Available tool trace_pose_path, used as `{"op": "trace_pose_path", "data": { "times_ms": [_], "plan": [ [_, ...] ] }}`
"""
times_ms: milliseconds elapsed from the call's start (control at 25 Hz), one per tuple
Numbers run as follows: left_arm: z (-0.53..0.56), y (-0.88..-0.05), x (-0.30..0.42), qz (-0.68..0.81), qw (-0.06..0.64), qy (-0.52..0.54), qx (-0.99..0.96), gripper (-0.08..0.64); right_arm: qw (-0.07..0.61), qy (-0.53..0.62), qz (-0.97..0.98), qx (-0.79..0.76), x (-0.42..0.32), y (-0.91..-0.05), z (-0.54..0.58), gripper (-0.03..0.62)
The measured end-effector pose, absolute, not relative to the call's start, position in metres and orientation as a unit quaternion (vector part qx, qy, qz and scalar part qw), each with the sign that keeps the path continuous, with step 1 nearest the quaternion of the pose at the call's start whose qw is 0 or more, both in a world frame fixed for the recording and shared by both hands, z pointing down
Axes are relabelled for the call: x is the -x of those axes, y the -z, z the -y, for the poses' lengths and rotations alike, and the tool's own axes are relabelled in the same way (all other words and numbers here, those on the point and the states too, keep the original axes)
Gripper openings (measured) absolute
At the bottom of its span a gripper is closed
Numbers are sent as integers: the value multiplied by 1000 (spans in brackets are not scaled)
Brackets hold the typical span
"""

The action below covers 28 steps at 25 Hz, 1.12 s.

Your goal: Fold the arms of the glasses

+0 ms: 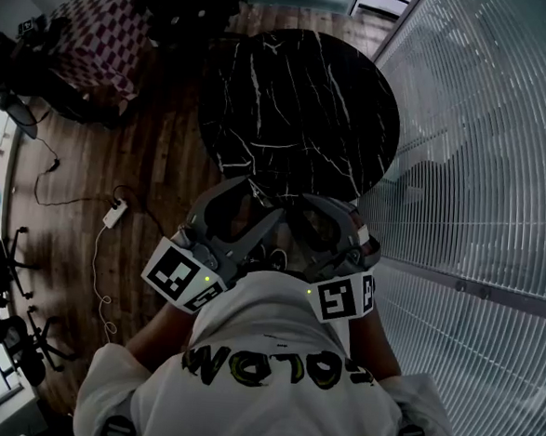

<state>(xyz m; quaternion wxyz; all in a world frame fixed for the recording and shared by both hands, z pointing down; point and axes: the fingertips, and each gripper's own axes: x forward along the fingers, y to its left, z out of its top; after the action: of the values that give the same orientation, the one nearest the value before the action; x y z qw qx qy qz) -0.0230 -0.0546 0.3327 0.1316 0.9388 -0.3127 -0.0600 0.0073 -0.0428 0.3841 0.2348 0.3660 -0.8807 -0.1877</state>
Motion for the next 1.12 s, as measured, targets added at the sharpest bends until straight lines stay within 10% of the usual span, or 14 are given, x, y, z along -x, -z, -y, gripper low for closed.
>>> {"op": "trace_pose_path", "data": {
  "times_ms": [1120],
  "plan": [
    [36,-327,11,298,131,61,-944,218,213,170,886,-374,-8,-378,35,110]
  ]
}}
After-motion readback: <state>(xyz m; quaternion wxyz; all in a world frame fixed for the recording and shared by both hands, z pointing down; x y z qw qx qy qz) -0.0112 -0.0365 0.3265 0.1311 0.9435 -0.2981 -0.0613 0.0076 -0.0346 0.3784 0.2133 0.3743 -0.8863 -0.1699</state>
